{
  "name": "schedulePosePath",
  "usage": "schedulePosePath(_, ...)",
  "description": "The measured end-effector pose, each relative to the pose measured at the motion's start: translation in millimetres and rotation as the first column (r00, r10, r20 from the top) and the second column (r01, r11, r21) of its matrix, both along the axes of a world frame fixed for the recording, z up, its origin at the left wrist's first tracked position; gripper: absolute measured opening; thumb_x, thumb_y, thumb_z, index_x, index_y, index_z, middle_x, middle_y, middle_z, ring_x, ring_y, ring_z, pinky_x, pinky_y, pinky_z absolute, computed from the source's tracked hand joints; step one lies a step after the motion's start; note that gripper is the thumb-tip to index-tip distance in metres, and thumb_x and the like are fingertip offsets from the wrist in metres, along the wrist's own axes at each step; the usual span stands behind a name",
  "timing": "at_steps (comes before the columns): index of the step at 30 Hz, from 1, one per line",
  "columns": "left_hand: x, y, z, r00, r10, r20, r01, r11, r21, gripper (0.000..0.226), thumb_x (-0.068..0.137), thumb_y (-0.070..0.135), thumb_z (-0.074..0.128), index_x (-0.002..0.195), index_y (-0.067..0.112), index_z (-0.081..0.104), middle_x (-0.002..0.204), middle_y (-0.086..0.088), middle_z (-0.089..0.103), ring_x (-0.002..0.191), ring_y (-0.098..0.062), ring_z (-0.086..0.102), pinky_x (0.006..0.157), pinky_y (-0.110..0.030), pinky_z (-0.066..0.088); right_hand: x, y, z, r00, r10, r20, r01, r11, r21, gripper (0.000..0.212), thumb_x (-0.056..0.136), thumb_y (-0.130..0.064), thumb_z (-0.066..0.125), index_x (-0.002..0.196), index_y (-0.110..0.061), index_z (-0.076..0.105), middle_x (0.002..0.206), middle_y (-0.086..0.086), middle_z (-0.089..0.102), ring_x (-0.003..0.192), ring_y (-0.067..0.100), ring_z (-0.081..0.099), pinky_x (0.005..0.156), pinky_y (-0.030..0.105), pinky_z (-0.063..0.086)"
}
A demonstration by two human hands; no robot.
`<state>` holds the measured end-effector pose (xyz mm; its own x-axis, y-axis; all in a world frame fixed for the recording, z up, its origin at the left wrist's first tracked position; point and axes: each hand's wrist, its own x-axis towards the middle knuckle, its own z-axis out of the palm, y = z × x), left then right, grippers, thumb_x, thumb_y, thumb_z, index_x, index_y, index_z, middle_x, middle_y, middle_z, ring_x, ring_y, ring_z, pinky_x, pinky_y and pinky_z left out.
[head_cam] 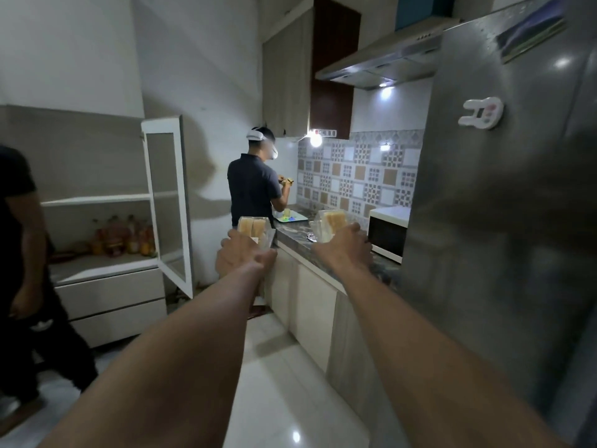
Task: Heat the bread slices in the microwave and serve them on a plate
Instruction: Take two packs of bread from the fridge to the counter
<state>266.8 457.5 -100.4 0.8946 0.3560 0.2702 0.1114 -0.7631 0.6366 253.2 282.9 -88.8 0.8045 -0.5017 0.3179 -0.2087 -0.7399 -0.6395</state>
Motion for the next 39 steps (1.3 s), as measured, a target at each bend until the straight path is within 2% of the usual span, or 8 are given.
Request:
schedulePosePath(5, 67.0, 18.4, -3.7, 0.999, 0.037, -0.020, -0.036, 0.999, 0.031, 0.079, 0.074, 0.060, 0.074, 0.126, 0.010, 0.042, 0.116, -0.015, 0.056, 0.101, -0.032, 0.060, 0.083, -0.040, 0.053, 65.3, 18.0, -2.3, 1.000, 0.014, -0.010, -0.014, 1.000, -0.015, 0.100, 0.064, -0.053, 0.078, 0.140, -0.004, 0.034, 0.135, 0.022, 0.050, 0.124, 0.039, 0.048, 0.097, 0.046, 0.048)
schedulePosePath(17, 274.9, 0.2, -11.1, 0.999, 0.032, -0.018, -0.031, 0.999, 0.033, 0.088, 0.070, 0.063, 0.075, 0.131, 0.008, 0.042, 0.122, -0.013, 0.058, 0.109, -0.033, 0.061, 0.085, -0.039, 0.050, 273.6, 5.8, -15.9, 1.000, -0.025, -0.011, 0.025, 1.000, 0.005, 0.100, 0.064, -0.054, 0.079, 0.139, -0.005, 0.035, 0.132, 0.021, 0.052, 0.120, 0.038, 0.051, 0.097, 0.047, 0.047)
schedulePosePath(22, 373.5, -22.8, 5.3, 1.000, 0.003, 0.000, -0.003, 1.000, 0.013, 0.084, 0.067, 0.062, 0.074, 0.127, 0.009, 0.047, 0.121, -0.012, 0.061, 0.111, -0.033, 0.062, 0.085, -0.039, 0.051, 367.9, -21.7, -3.6, 0.998, -0.057, 0.000, 0.057, 0.998, 0.026, 0.104, 0.065, -0.059, 0.079, 0.141, -0.005, 0.033, 0.134, 0.021, 0.050, 0.122, 0.037, 0.049, 0.099, 0.048, 0.045)
schedulePosePath(25, 429.8, -43.8, 14.0, 0.999, -0.038, 0.018, 0.038, 0.999, 0.013, 0.082, 0.065, 0.062, 0.074, 0.124, 0.010, 0.049, 0.117, -0.010, 0.062, 0.105, -0.031, 0.063, 0.082, -0.037, 0.052, 415.9, -43.2, -0.5, 0.997, -0.081, 0.016, 0.081, 0.996, 0.023, 0.105, 0.063, -0.060, 0.081, 0.139, -0.005, 0.034, 0.131, 0.021, 0.051, 0.119, 0.037, 0.051, 0.096, 0.046, 0.047)
schedulePosePath(28, 478.9, -68.6, 12.7, 0.997, -0.082, 0.002, 0.082, 0.997, 0.001, 0.080, 0.075, 0.060, 0.070, 0.129, 0.007, 0.043, 0.125, -0.012, 0.058, 0.112, -0.032, 0.061, 0.079, -0.037, 0.046, 455.6, -68.3, -3.7, 0.991, -0.130, 0.020, 0.130, 0.991, 0.009, 0.096, 0.068, -0.056, 0.081, 0.136, -0.006, 0.035, 0.130, 0.020, 0.053, 0.116, 0.036, 0.052, 0.093, 0.043, 0.045)
schedulePosePath(33, 557.1, -114.6, 0.7, 0.982, -0.188, -0.034, 0.189, 0.982, 0.025, 0.082, 0.073, 0.056, 0.070, 0.131, 0.006, 0.043, 0.126, -0.010, 0.060, 0.114, -0.031, 0.061, 0.083, -0.036, 0.049, 516.0, -111.5, -12.2, 0.973, -0.233, 0.005, 0.233, 0.973, 0.003, 0.086, 0.069, -0.050, 0.079, 0.131, -0.007, 0.038, 0.126, 0.018, 0.055, 0.114, 0.036, 0.054, 0.093, 0.042, 0.047)
schedulePosePath(37, 623.3, -155.1, -5.6, 0.934, -0.350, -0.074, 0.351, 0.936, -0.002, 0.088, 0.054, 0.066, 0.057, 0.116, 0.003, 0.057, 0.113, -0.012, 0.067, 0.101, -0.033, 0.065, 0.082, -0.037, 0.053, 558.5, -149.3, -21.3, 0.937, -0.349, -0.018, 0.349, 0.937, 0.016, 0.089, 0.067, -0.054, 0.079, 0.131, -0.006, 0.039, 0.128, 0.019, 0.055, 0.117, 0.037, 0.053, 0.095, 0.045, 0.049)
schedulePosePath(39, 649.0, -177.6, -4.6, 0.906, -0.416, -0.071, 0.417, 0.909, -0.009, 0.090, 0.063, 0.066, 0.061, 0.124, 0.002, 0.049, 0.116, -0.012, 0.064, 0.107, -0.034, 0.063, 0.081, -0.035, 0.048, 574.5, -167.4, -23.8, 0.915, -0.401, -0.030, 0.402, 0.915, 0.026, 0.093, 0.067, -0.058, 0.080, 0.132, -0.006, 0.038, 0.130, 0.019, 0.054, 0.118, 0.037, 0.052, 0.096, 0.045, 0.049)
